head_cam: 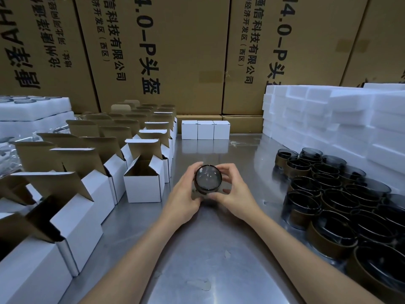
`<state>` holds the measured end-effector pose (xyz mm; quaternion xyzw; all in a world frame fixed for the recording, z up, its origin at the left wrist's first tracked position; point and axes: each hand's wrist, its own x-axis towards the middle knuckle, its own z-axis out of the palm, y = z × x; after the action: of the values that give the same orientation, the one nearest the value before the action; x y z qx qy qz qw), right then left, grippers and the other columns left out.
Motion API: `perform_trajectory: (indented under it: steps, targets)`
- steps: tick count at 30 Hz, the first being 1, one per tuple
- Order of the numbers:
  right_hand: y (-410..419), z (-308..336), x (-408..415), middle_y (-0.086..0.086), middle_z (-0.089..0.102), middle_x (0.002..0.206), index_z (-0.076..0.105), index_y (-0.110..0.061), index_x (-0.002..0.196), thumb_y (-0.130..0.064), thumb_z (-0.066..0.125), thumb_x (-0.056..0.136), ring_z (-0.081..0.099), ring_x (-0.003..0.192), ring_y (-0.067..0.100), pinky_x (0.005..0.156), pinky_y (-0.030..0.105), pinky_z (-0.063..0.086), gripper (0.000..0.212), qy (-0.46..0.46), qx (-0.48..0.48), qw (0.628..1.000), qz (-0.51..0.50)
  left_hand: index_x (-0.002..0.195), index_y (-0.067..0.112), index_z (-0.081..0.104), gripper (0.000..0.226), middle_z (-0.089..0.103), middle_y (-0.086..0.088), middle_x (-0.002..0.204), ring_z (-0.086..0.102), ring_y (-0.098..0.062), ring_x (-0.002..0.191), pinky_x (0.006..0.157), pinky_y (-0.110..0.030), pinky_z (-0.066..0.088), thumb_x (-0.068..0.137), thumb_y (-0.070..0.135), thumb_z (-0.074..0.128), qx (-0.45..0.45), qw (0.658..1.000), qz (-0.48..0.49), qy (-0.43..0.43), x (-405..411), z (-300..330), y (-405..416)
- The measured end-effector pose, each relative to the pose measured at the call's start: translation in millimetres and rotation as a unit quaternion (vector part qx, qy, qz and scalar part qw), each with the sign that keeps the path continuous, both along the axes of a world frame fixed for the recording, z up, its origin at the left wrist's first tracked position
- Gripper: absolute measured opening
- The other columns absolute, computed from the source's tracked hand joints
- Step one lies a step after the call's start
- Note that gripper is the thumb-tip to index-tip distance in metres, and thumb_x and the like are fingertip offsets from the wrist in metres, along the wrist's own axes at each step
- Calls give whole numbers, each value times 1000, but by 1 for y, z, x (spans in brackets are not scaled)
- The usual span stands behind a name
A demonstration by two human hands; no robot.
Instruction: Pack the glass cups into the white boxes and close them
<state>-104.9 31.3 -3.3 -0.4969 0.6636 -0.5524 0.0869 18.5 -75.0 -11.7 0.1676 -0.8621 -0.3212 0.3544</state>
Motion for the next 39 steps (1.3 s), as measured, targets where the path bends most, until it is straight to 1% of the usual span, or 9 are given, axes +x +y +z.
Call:
perform_trajectory:
  steps: [3,10,14,19,24,28,31,35,39]
  targets:
    - [1,3,-3,-3,63,116,53,-25,113,-8,80,73,59,108,9,91,18,46,52,-69,-25,997,3,146,41,18,94,45,20,126,47,5,111,89,-2,35,79,5,73,18,1000,-10,-16,2,-1,1]
    - [3,6,-5,6,70,103,63,-19,107,-31,70,83,66,100,19,88,38,54,27,-189,-11,982,11,140,37,38,73,54,13,121,56,-4,106,89,-16,45,79,27,76,30,999,-2,13,1,2,4]
    - [6,10,-4,3,69,99,63,-19,107,-55,61,72,67,89,17,83,35,54,51,-190,13,981,38,126,34,51,58,58,19,113,55,2,104,82,-5,42,74,44,74,67,997,1,38,2,6,7]
    - [9,11,-7,3,69,88,66,-10,103,-61,59,71,65,82,16,91,34,51,60,-152,80,982,82,91,28,69,48,70,15,85,64,3,81,69,-5,45,66,66,54,171,981,9,95,5,13,7]
    - [10,14,-4,2,72,70,68,-10,73,-84,50,68,67,76,8,81,22,47,76,-110,151,980,61,81,12,74,76,71,7,79,63,0,72,57,-4,43,65,77,39,219,974,29,55,4,13,3]
    - [8,12,-6,8,73,72,68,-1,64,-91,44,63,67,87,21,96,28,42,93,-88,178,979,48,76,16,74,77,72,8,74,68,-6,69,55,-9,46,59,82,37,256,966,29,36,2,13,1]
    - [11,13,-3,4,73,73,71,-14,60,-84,50,67,68,82,9,84,23,43,73,-99,170,979,51,76,23,73,67,69,14,69,63,2,64,55,-6,44,62,79,39,238,970,28,40,3,13,2]
    - [15,14,-7,6,75,96,72,-17,97,-47,66,84,69,97,16,92,27,49,33,-162,117,973,114,89,39,65,39,68,23,86,62,7,86,69,-3,43,66,67,53,200,978,-4,57,6,14,4]
    - [17,17,-11,5,71,111,60,-18,124,-20,73,82,67,104,14,96,27,49,44,-164,100,974,118,107,48,54,45,61,25,111,52,8,110,82,-7,42,65,58,66,173,984,-30,32,9,12,-1]
